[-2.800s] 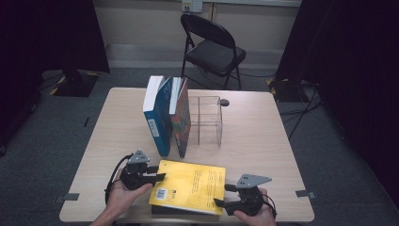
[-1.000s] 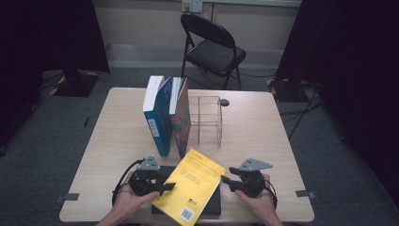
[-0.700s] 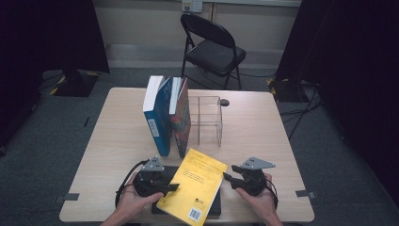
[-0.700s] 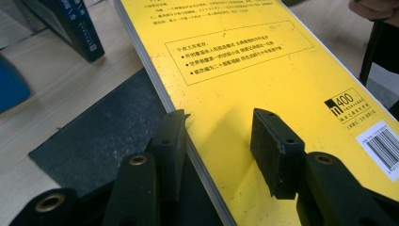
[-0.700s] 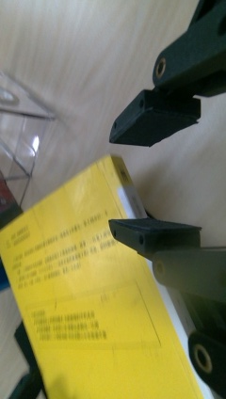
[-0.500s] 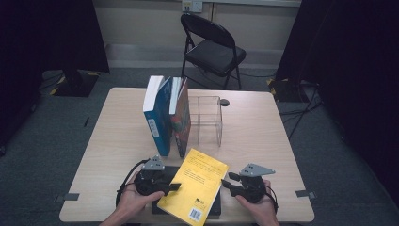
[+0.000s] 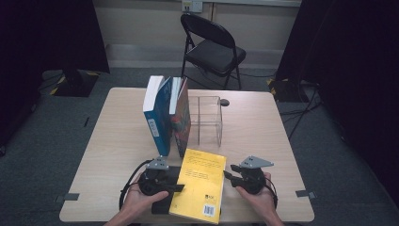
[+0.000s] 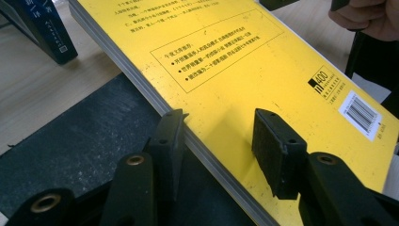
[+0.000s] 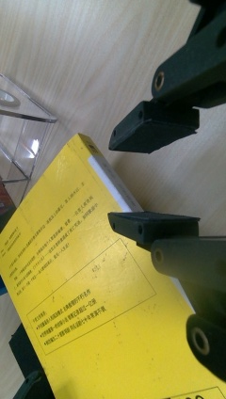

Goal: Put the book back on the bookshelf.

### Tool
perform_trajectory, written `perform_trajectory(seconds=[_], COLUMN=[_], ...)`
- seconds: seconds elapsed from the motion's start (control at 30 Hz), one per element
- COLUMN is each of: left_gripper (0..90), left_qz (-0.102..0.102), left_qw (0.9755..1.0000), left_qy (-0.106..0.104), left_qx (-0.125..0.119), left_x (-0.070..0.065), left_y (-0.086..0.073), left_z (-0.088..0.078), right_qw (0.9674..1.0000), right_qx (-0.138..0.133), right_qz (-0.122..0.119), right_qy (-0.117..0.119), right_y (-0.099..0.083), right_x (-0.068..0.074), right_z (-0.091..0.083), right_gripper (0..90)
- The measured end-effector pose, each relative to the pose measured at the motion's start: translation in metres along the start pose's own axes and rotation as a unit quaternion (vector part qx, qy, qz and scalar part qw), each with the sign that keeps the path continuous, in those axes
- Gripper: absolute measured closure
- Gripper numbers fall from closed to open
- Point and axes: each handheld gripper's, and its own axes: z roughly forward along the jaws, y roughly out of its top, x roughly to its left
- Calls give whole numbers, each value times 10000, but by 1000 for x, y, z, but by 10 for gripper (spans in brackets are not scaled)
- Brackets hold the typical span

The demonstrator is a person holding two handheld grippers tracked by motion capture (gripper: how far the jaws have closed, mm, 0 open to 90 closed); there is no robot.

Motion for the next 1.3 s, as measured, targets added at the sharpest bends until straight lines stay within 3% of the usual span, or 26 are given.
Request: perform_trajectory(seconds=[0.1,0.23,0.3,0.33,0.47,0.67,0.8,0.9,1.2,1.3], left_gripper=[563,461,519,524,499,494,419,379,373,384], left_qz=[-75,-323,-290,-239,-191,-167,-257,-168,-430,-465], left_qw=[10000,9994,9996,9997,9997,9998,9996,9997,9984,9981], left_qy=[-17,78,19,111,127,47,107,180,372,399], left_qx=[48,23,25,18,38,90,48,24,-68,-111], left_x=[3,13,14,11,8,5,6,6,10,13], left_y=[2,8,12,13,13,11,13,17,25,25], left_z=[0,6,8,9,11,9,14,19,25,26], right_qw=[10000,9999,9998,9998,9996,9997,9997,9996,9992,9988], right_qx=[-1,-73,-83,-87,-95,-118,-121,-124,-130,-37], right_qz=[18,59,64,59,40,-75,-11,10,24,33], right_qy=[-28,131,149,153,253,176,213,259,370,481], right_y=[0,-1,-2,-2,-1,4,3,2,0,1], right_x=[0,1,4,5,6,10,9,9,11,13], right_z=[0,-5,-7,-7,-5,2,1,0,0,-2], right_gripper=[546,495,505,506,506,505,486,475,438,372])
